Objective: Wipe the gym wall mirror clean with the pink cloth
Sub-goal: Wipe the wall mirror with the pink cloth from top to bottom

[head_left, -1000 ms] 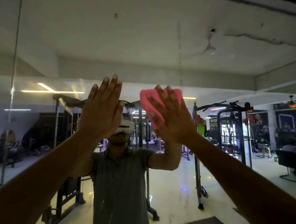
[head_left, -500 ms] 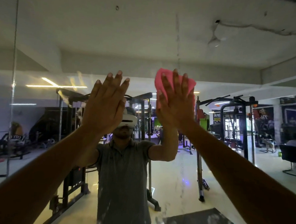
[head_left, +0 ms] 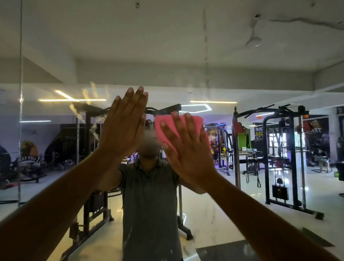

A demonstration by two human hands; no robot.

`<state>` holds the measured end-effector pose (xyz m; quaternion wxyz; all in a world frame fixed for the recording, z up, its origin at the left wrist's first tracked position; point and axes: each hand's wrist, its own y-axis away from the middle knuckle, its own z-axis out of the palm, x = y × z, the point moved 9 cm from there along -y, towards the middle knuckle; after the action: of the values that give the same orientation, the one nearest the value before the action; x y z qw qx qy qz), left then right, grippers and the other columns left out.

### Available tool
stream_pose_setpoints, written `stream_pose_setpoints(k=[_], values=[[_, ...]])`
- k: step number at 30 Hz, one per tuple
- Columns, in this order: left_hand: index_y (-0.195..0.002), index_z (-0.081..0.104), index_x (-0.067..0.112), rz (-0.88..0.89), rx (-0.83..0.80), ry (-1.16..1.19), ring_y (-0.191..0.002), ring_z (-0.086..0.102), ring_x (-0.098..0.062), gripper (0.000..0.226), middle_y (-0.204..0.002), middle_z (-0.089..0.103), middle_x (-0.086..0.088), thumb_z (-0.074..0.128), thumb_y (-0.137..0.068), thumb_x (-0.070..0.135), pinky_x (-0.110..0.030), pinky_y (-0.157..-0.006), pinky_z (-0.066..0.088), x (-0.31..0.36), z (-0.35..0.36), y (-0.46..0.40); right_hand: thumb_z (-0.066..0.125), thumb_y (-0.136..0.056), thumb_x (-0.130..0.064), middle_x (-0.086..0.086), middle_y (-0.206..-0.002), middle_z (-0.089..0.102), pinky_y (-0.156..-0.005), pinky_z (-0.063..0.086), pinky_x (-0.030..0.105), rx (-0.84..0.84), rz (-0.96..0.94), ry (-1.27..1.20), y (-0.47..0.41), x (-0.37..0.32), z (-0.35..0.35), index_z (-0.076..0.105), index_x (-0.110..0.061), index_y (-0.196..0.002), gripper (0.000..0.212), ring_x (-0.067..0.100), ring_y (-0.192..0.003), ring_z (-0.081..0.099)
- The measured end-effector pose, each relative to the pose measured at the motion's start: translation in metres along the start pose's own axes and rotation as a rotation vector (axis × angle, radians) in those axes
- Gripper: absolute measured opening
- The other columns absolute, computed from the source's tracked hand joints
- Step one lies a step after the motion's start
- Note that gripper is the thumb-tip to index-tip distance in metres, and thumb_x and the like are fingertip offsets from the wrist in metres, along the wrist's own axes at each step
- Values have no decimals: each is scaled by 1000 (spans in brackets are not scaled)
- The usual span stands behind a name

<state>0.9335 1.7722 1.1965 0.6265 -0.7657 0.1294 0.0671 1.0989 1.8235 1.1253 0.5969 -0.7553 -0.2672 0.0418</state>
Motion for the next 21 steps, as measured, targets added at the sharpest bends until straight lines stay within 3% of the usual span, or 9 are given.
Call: stream_pose_setpoints(k=[2, 6, 9, 12, 15, 17, 21], values=[[-172, 24, 13, 20, -27, -43, -168, 10, -29, 63, -180, 17, -10, 23, -114, 37, -57, -136, 11, -11, -3, 3, 22, -116, -56, 4, -185, -6, -129, 17, 76, -11, -14, -20, 4, 19, 1, 10, -35, -176, 65, 35, -170, -8], [-172, 23, 15, 84, -82, -83, -169, 8, -27, 65, -181, 14, -8, 18, -113, 41, -57, -136, 9, -21, -5, 6, 25, -115, -57, 17, -183, 8, -127, 19, 79, 129, 247, 5, -63, 24, -18, 16, -30, -175, 66, 48, -167, 6], [-171, 25, 11, 76, -44, -54, -168, 11, -29, 63, -180, 18, -11, 23, -114, 37, -57, -136, 9, -30, -12, 4, 22, -115, -61, 7, -184, -8, -132, 10, 72, 53, 125, 34, -62, -32, -1, 6, -35, -176, 68, 38, -169, -7], [-171, 24, 10, 94, -37, -74, -168, 10, -29, 63, -180, 16, -11, 21, -115, 39, -58, -136, 9, -40, -14, 6, 19, -115, -61, 0, -185, -11, -131, 13, 75, -9, 17, -18, -12, -20, 10, -1, -42, -175, 65, 31, -170, -13], [-172, 22, 13, 125, -53, -92, -168, 7, -27, 64, -181, 14, -9, 18, -115, 41, -56, -136, 6, -45, -13, 6, 6, -112, -66, 1, -185, -8, -132, 8, 75, 30, 210, -74, -32, 20, -6, 1, -39, -175, 69, 32, -170, -12], [-172, 23, 13, 126, -43, -86, -168, 8, -26, 63, -181, 15, -8, 20, -115, 40, -55, -136, 5, -46, -12, 4, 3, -110, -66, 7, -185, -3, -133, 0, 70, 80, 326, -75, -66, 11, -16, 7, -35, -176, 73, 38, -170, -7], [-171, 26, 14, 139, -9, -62, -168, 12, -26, 60, -180, 18, -8, 27, -114, 33, -54, -136, 5, -50, -13, 4, 20, -116, -58, 4, -185, -9, -133, 5, 71, 57, 118, 20, -49, -42, 5, 2, -37, -176, 67, 34, -170, -11]])
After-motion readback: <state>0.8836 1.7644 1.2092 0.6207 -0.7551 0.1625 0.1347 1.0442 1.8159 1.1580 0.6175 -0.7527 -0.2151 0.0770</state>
